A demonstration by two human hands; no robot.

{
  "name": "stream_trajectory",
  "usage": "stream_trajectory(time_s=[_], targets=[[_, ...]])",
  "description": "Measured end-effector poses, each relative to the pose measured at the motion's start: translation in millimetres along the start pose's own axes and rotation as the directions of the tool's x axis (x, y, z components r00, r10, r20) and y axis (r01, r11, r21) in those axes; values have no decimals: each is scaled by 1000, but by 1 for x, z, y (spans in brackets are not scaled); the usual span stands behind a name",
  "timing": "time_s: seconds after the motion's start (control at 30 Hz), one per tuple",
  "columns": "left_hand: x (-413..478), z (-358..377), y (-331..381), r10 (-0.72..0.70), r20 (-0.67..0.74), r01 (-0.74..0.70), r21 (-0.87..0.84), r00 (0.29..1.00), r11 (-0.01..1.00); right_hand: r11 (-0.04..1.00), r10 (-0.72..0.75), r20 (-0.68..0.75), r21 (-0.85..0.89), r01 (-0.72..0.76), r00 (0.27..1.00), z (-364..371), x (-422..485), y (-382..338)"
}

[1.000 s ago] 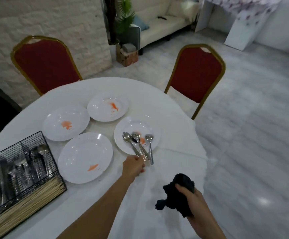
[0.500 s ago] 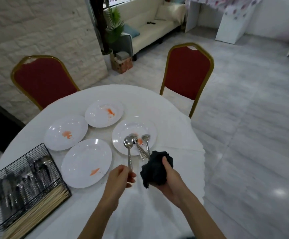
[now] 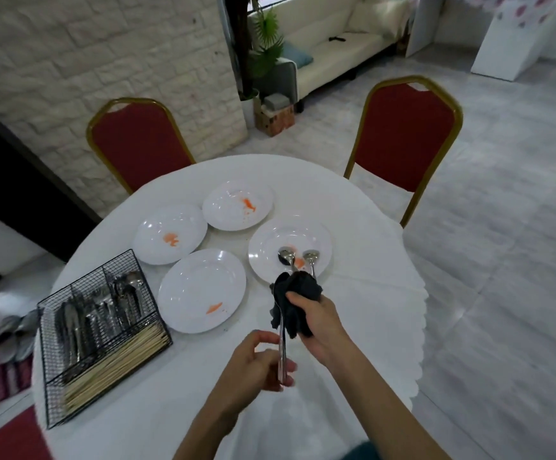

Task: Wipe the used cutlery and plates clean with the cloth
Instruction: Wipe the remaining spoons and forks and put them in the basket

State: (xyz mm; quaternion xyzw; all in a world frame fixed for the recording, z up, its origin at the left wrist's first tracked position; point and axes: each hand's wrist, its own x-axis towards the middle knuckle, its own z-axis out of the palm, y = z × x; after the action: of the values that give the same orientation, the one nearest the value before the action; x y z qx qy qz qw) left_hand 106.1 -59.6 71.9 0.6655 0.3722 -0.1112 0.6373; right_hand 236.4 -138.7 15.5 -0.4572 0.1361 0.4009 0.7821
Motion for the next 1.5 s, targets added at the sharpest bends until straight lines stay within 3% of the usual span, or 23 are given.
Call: stream_trajectory(time_s=[0.2, 0.3, 0.5, 0.6, 0.67, 0.73, 0.83, 0.9, 0.97, 1.03, 1.1, 1.17, 1.27, 1.5], targets=[[15, 35, 4, 142, -246, -144, 11, 959, 990, 987, -18, 63, -161, 27, 998, 6, -7, 13], [21, 40, 1, 204, -307, -158, 169, 930, 973, 971, 49, 164, -238, -8, 985, 5, -10, 10], [19, 35, -8, 169, -108, -139, 244, 980, 960, 970, -15, -42, -243, 5, 999, -6, -10, -4], [18, 19, -7, 141, -18, -128, 325, 990, 937, 925, -122, -55, -368, 94, 991, -13, -13, -14], [13, 6, -5, 116, 43, -124, 396, 992, 910, 881, -173, 16, -445, 161, 985, -20, -15, -24], [9, -10, -2, 97, 96, -132, 505, 991, 853, 748, -141, 159, -629, 210, 977, -26, -14, -36], [12, -36, 4, 99, 152, -179, 726, 983, 664, 239, 85, 353, -915, 325, 932, -17, -16, -42], [15, -45, 12, 57, 202, -200, 822, 978, 533, -44, 283, 414, -895, 443, 865, 3, -26, -36], [15, -47, 19, 12, 264, -241, 860, 965, 451, -139, 421, 421, -845, 516, 803, 15, -29, -29], [12, -51, 22, 14, 325, -291, 825, 945, 485, -53, 449, 456, -845, 533, 768, 12, -27, -28], [7, -56, 25, 64, 340, -309, 739, 938, 599, 179, 382, 483, -875, 450, 788, -2, -24, -34], [5, -57, 26, 115, 318, -314, 696, 941, 646, 372, 308, 484, -853, 365, 819, -14, -24, -40], [6, -48, 23, 182, 286, -336, 712, 941, 616, 463, 214, 482, -816, 346, 850, -26, -23, -41], [19, -30, 4, 302, 111, -286, 723, 947, 629, 696, -40, 306, -674, 246, 951, -39, -19, -36]])
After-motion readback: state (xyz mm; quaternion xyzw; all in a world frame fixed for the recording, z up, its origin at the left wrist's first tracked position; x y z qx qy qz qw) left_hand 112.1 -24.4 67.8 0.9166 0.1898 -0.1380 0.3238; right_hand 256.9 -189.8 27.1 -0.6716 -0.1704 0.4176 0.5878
